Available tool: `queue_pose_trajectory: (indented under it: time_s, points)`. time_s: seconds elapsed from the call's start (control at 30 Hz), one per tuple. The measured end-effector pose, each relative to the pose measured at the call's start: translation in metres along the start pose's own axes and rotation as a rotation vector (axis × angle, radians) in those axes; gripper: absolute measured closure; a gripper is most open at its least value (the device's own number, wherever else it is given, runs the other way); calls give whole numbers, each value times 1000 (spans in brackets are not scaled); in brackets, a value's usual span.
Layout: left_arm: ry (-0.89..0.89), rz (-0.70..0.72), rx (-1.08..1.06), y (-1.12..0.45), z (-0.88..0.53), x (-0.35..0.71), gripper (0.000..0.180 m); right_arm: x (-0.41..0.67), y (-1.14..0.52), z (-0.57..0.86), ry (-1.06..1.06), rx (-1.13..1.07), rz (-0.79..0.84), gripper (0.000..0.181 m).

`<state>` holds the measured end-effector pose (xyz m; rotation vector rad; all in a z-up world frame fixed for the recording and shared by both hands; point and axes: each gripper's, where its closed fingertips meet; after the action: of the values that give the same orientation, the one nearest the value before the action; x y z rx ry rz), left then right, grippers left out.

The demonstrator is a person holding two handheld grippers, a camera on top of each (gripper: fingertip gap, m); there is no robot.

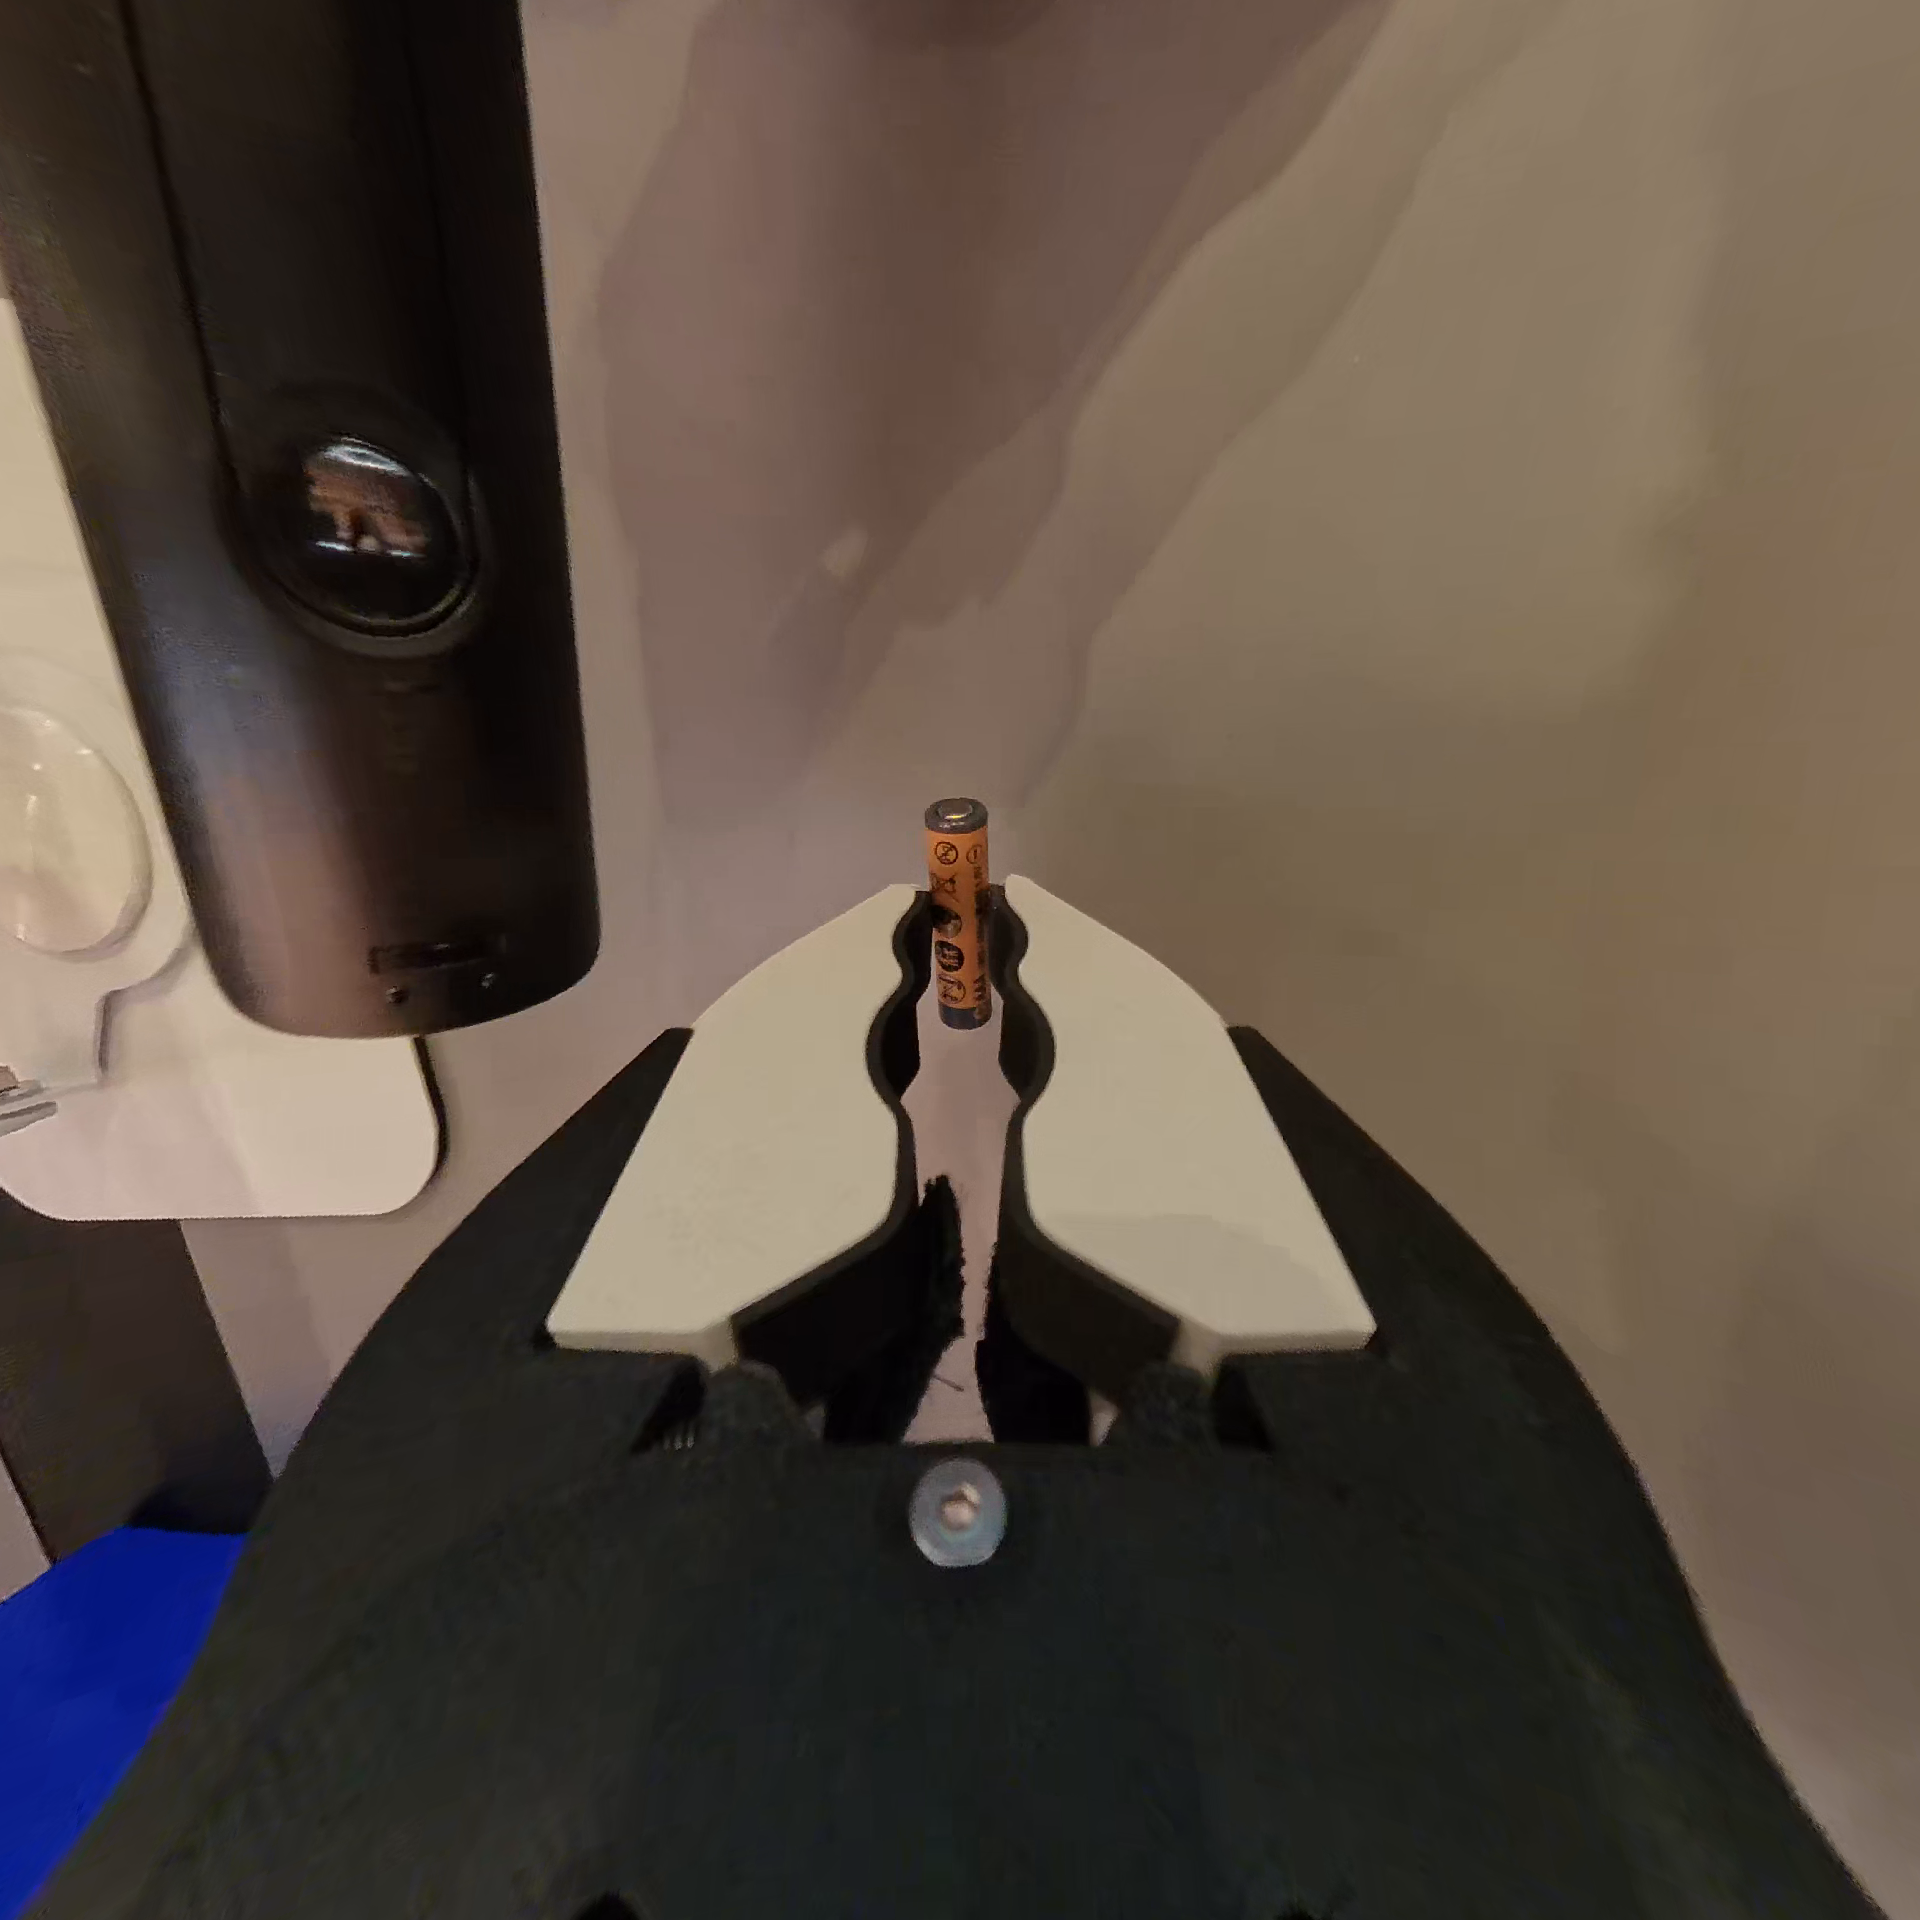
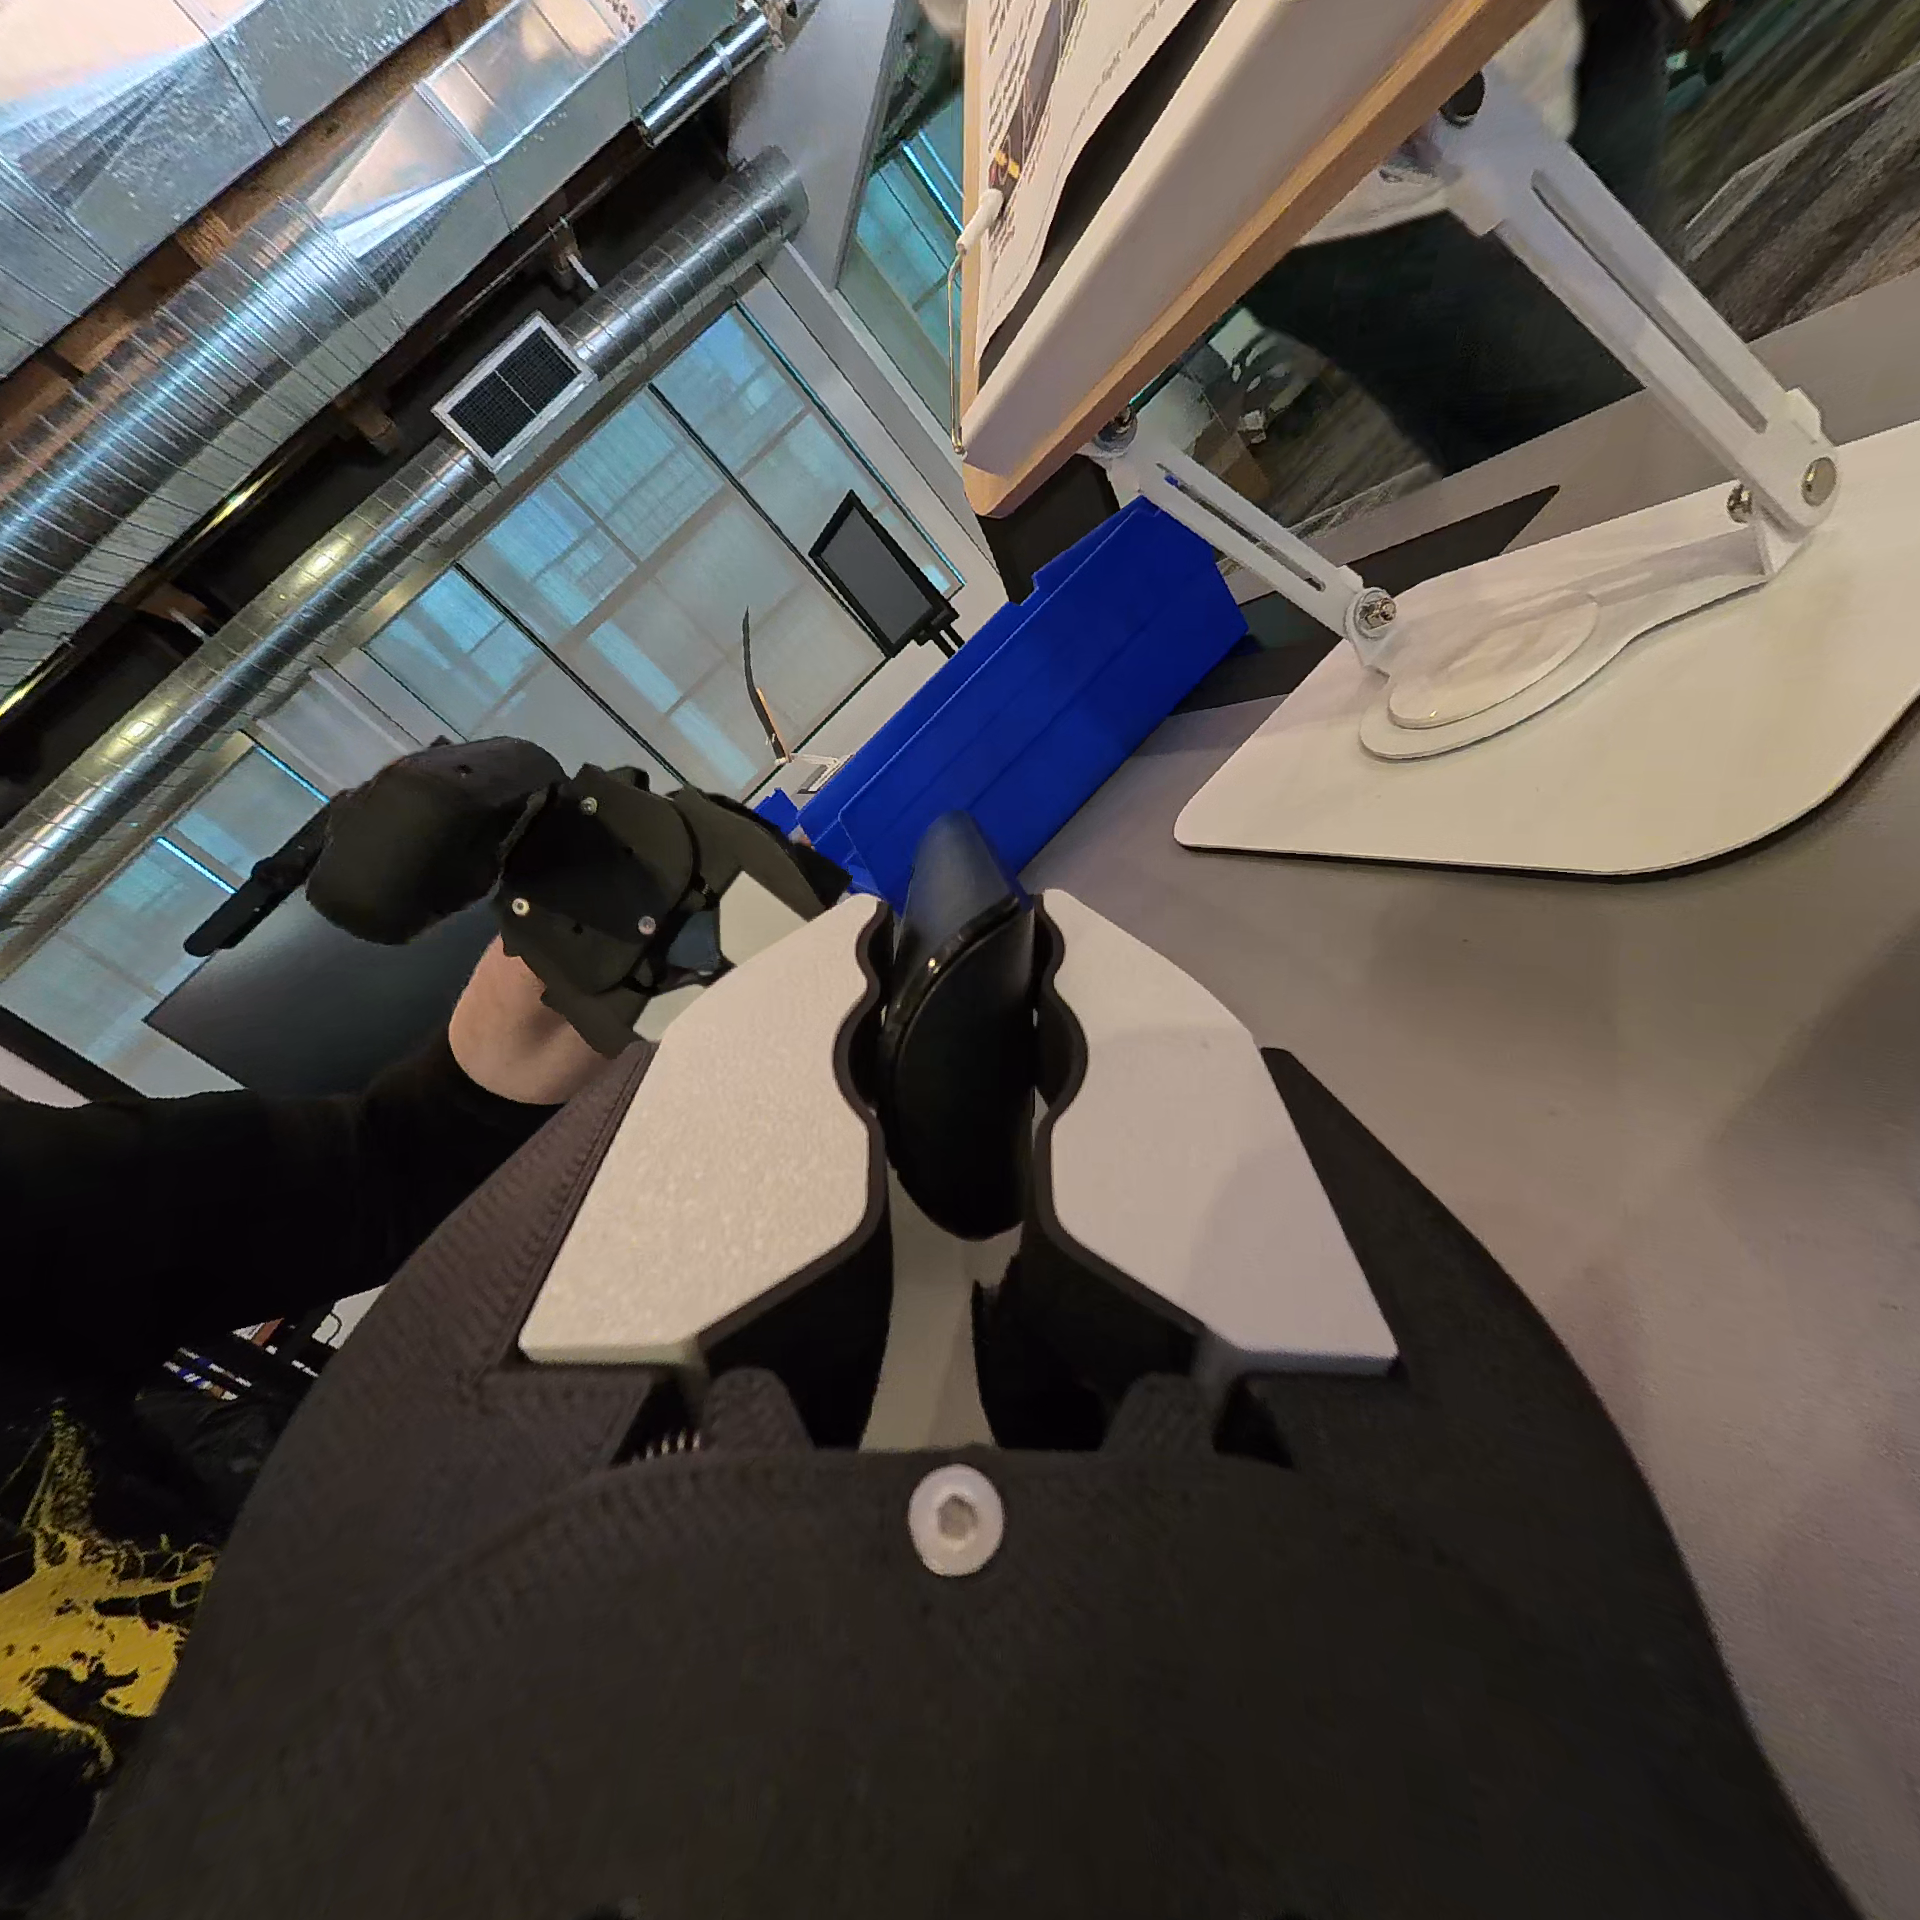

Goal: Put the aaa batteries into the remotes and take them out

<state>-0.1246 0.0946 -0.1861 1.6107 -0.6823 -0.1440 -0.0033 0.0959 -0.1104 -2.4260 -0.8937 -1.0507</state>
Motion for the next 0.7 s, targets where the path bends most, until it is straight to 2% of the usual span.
queue_pose_trajectory:
  time_s: [0.7]
  points:
    - [-3,-38,-17,-14,10,0,169,0,1,1,1,-3,0,157]
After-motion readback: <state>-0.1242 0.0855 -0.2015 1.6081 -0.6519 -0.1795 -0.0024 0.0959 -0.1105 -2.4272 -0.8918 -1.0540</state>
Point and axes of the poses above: each gripper's, where its closed fingertips meet, y back along the fingers, x out of its top, z = x × y across the jaws, and after that the axes turned 2 degrees about -z, right-handed
